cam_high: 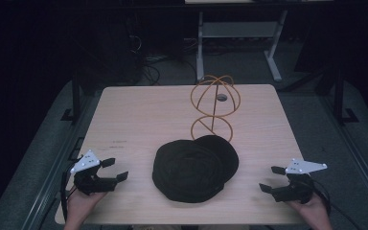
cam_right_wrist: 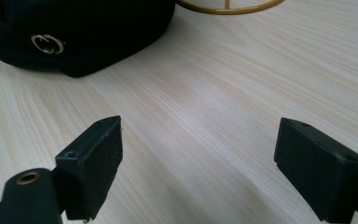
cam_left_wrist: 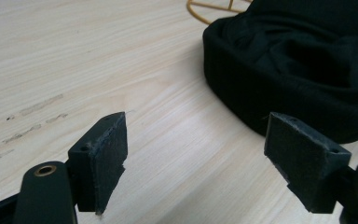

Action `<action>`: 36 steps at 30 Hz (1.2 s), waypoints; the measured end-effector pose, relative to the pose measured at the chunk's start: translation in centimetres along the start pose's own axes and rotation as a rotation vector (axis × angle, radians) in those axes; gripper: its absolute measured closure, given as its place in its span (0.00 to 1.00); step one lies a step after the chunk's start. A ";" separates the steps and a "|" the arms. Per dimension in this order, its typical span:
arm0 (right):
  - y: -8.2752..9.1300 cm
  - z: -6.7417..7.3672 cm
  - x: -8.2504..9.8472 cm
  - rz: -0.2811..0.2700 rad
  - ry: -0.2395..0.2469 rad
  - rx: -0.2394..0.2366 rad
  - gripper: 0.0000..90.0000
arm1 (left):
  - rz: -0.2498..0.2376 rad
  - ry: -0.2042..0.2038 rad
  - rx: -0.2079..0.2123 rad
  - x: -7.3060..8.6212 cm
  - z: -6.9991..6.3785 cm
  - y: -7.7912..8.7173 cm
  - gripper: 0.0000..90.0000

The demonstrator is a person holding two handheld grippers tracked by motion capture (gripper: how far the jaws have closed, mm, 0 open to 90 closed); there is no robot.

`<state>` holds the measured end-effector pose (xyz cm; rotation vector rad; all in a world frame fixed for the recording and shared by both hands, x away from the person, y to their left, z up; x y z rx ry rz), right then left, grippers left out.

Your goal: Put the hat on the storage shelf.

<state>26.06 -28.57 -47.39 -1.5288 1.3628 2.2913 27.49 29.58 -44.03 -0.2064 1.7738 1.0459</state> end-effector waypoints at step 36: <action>-0.1 6.8 -9.0 0.019 0.203 -0.151 0.16 | 0.013 0.011 0.022 0.2 0.6 0.0 0.23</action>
Point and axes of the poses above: each handheld gripper's, and its own axes: y roughly backward along the jaws, x roughly out of its underside, z roughly to its left, the point moved 2 cm from there along -y, roughly forward along the jaws, and after that the axes turned 1 degree about z, right-handed, at the moved point
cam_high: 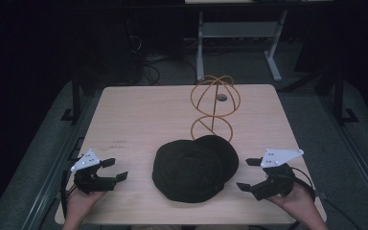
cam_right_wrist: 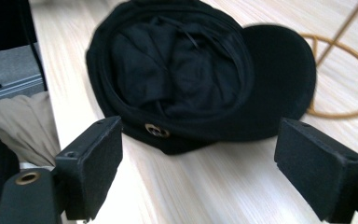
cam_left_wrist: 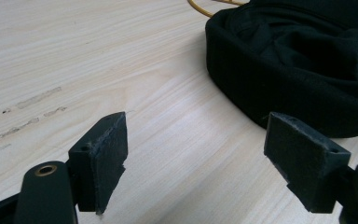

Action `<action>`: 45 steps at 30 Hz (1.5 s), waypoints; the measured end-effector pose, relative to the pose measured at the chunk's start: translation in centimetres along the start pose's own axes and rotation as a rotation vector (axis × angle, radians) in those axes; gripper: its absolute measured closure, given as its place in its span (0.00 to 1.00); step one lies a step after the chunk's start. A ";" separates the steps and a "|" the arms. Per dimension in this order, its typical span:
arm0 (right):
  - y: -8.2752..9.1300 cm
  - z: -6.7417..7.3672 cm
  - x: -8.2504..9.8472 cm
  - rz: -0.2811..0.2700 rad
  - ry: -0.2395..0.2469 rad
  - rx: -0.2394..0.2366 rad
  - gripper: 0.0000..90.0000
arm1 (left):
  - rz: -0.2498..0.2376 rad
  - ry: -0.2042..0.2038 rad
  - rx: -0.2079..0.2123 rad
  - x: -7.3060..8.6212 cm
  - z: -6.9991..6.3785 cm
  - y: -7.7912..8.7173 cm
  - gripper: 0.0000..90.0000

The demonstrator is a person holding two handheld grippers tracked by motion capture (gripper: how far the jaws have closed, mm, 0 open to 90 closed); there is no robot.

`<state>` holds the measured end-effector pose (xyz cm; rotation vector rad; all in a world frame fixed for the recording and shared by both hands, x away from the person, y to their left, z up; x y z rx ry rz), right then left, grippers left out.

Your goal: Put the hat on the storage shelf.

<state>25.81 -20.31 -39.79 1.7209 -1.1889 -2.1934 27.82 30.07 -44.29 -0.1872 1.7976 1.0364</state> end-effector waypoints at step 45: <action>-10.3 5.6 -7.1 0.216 0.222 -0.222 0.54 | -0.015 0.015 -0.014 0.0 0.6 0.3 0.23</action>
Point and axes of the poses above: each handheld gripper's, and its own axes: y roughly backward along the jaws, x roughly out of its underside, z roughly to its left, the point moved 2 cm from there along -y, roughly forward along the jaws, and after that the axes turned 1 degree about z, right-handed, at the moved point
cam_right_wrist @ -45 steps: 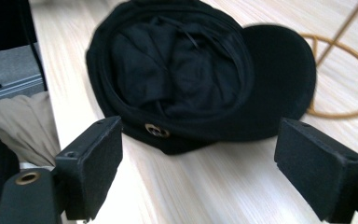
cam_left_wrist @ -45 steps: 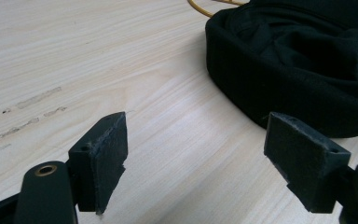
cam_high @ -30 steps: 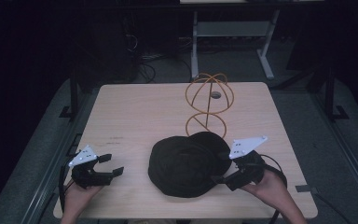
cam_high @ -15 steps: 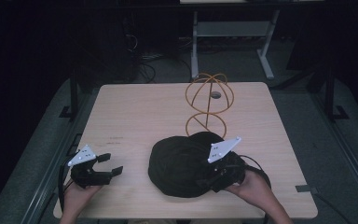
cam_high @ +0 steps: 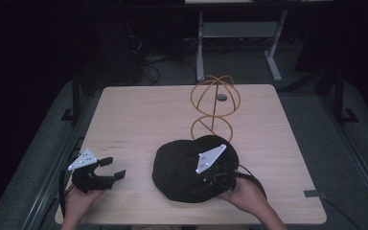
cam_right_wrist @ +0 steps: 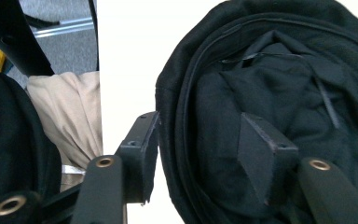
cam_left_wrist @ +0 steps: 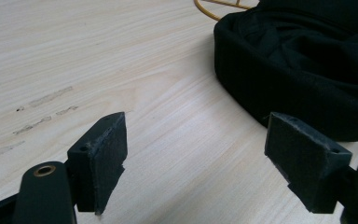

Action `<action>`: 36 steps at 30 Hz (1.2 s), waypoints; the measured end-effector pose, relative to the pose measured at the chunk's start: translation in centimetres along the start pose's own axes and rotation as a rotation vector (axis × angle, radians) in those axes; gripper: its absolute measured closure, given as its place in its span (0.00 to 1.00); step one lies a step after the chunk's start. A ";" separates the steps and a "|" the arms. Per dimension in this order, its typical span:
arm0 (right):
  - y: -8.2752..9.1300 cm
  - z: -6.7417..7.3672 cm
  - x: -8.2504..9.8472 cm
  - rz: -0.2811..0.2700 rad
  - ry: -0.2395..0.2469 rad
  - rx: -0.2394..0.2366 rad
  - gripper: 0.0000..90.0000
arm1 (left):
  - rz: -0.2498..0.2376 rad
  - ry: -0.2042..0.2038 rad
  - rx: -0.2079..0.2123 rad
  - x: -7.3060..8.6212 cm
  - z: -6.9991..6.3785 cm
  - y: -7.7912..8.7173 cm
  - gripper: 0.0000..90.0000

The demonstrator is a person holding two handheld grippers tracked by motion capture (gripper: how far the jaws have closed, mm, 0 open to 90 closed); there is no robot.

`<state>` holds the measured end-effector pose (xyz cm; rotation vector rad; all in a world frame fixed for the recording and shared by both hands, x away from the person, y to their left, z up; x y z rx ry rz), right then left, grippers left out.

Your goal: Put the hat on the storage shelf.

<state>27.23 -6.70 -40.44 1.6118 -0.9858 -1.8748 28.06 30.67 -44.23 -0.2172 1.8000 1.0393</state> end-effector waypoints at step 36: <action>-4.0 1.5 -2.3 0.132 0.074 0.010 0.87 | -0.017 0.007 0.046 -0.3 -0.6 -0.1 0.23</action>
Point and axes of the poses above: each handheld gripper's, and its own axes: y roughly backward along the jaws, x roughly out of its underside, z roughly to its left, the point moved 2 cm from there along -y, roughly forward along the jaws, and after that the axes turned 1 degree about z, right-handed, at the moved point
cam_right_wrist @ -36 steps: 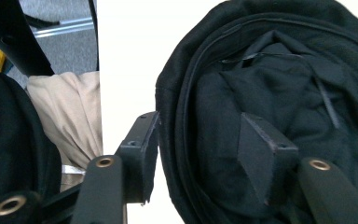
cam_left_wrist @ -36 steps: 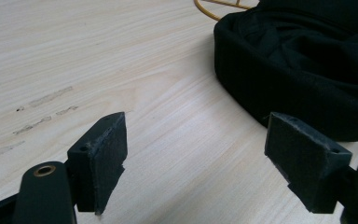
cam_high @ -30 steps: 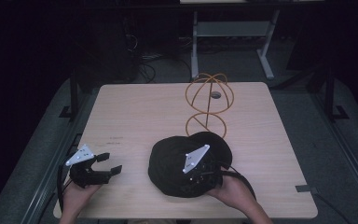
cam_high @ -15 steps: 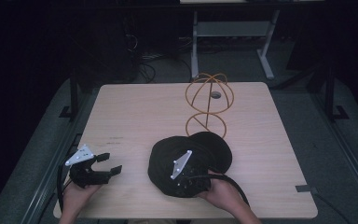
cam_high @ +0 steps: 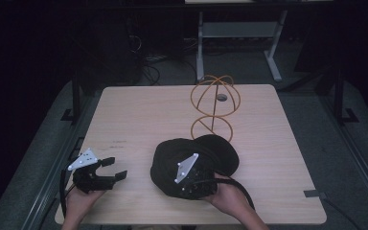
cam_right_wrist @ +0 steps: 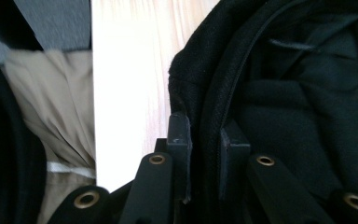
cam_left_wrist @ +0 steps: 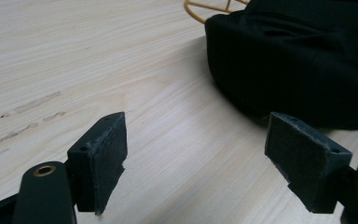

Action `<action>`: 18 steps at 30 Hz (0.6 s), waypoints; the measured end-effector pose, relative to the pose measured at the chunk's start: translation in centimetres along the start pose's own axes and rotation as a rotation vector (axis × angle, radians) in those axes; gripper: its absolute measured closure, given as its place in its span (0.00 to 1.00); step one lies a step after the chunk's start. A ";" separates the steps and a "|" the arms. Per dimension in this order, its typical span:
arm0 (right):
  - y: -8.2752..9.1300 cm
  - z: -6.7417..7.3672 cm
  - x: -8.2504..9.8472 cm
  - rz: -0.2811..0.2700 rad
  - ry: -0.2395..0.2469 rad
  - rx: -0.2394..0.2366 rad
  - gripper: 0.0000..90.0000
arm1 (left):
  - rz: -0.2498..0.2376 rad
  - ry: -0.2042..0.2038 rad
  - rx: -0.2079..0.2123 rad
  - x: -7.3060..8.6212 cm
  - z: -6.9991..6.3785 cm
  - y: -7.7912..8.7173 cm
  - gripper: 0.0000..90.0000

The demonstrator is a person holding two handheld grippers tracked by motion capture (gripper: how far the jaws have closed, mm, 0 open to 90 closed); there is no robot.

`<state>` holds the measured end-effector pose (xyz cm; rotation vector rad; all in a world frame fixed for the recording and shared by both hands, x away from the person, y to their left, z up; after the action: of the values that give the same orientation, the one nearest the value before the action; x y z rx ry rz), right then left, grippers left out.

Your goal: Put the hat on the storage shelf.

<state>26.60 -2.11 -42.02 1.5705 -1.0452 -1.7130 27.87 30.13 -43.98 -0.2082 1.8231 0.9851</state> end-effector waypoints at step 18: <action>6.3 -0.7 -2.4 -0.208 -0.031 -0.053 0.86 | -0.085 -0.103 0.179 -2.5 -4.6 -1.3 0.21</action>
<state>27.06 -3.48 -35.40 1.6724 -0.8682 -1.8917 26.56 25.37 -41.89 -0.1217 1.7813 0.7551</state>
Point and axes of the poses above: each handheld gripper's, and its own axes: y roughly backward along the jaws, x roughly out of its underside, z roughly to its left, the point moved 2 cm from there along -y, roughly forward along the jaws, and after that the axes turned 1 degree about z, right-handed, at the moved point
